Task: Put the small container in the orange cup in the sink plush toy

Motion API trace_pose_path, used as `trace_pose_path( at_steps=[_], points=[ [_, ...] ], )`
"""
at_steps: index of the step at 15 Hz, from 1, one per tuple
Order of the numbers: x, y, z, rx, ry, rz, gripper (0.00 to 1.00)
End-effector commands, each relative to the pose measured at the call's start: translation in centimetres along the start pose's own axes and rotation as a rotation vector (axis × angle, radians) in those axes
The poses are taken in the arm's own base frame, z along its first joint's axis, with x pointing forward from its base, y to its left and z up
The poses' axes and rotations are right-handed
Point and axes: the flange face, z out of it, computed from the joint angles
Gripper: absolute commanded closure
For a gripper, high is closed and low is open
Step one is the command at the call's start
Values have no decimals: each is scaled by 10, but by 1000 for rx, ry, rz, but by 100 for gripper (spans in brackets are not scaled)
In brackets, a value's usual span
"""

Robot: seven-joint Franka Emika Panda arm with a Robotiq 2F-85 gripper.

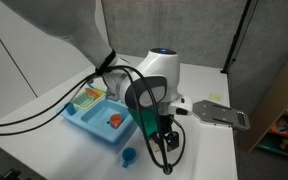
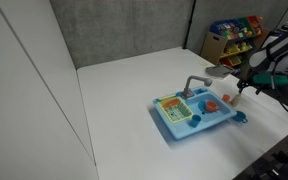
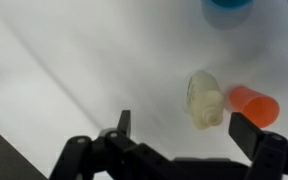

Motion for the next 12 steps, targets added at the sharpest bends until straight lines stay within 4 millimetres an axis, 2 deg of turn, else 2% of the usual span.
trace_pose_path(
  at_steps=[1, 10, 11, 12],
  points=[
    [1, -5, 5, 7, 21, -69, 0],
    [2, -18, 25, 5, 23, -100, 1],
    [1, -20, 26, 5, 23, -101, 26],
    [1, -21, 27, 6, 24, -101, 26]
  ],
)
